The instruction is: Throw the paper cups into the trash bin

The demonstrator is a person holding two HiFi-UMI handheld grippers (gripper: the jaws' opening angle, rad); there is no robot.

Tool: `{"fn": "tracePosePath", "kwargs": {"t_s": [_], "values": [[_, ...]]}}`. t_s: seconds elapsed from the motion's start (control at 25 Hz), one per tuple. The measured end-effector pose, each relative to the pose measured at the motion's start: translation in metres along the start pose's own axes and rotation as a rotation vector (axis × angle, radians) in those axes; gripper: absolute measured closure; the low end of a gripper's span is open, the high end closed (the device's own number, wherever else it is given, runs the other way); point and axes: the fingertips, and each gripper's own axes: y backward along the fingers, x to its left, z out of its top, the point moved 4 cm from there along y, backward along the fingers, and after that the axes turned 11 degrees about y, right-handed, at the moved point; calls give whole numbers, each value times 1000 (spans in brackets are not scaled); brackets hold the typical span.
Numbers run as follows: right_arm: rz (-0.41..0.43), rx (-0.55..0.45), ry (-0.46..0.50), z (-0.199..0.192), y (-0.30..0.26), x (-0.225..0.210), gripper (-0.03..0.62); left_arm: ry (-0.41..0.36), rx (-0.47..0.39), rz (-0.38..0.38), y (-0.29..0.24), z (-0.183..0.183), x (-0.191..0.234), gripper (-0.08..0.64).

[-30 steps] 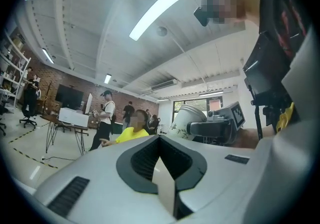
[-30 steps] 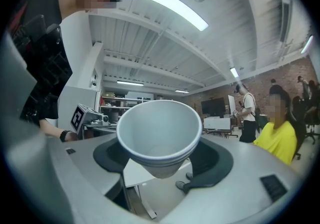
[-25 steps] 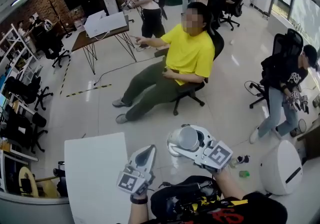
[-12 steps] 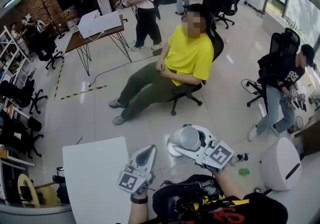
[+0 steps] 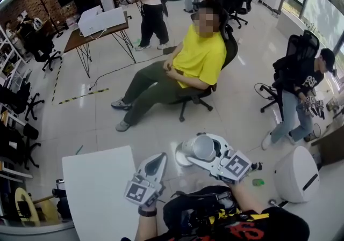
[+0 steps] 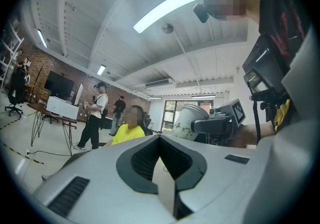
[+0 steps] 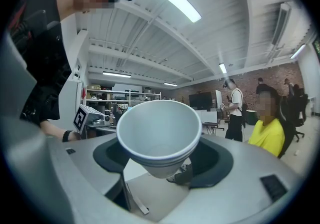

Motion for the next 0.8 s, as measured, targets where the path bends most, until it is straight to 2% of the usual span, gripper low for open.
{"fn": "tracePosePath", "kwargs": {"t_s": [0.28, 0.52, 0.8], "values": [[1, -17, -3, 0, -2, -16, 245, -3, 26, -3, -19, -1, 3, 557], [-22, -22, -43, -12, 10, -47, 245, -19, 32, -10, -47, 3, -5, 557], [-9, -32, -56, -25, 25, -82, 245, -28, 50, 10, -81, -1, -14, 557]]}}
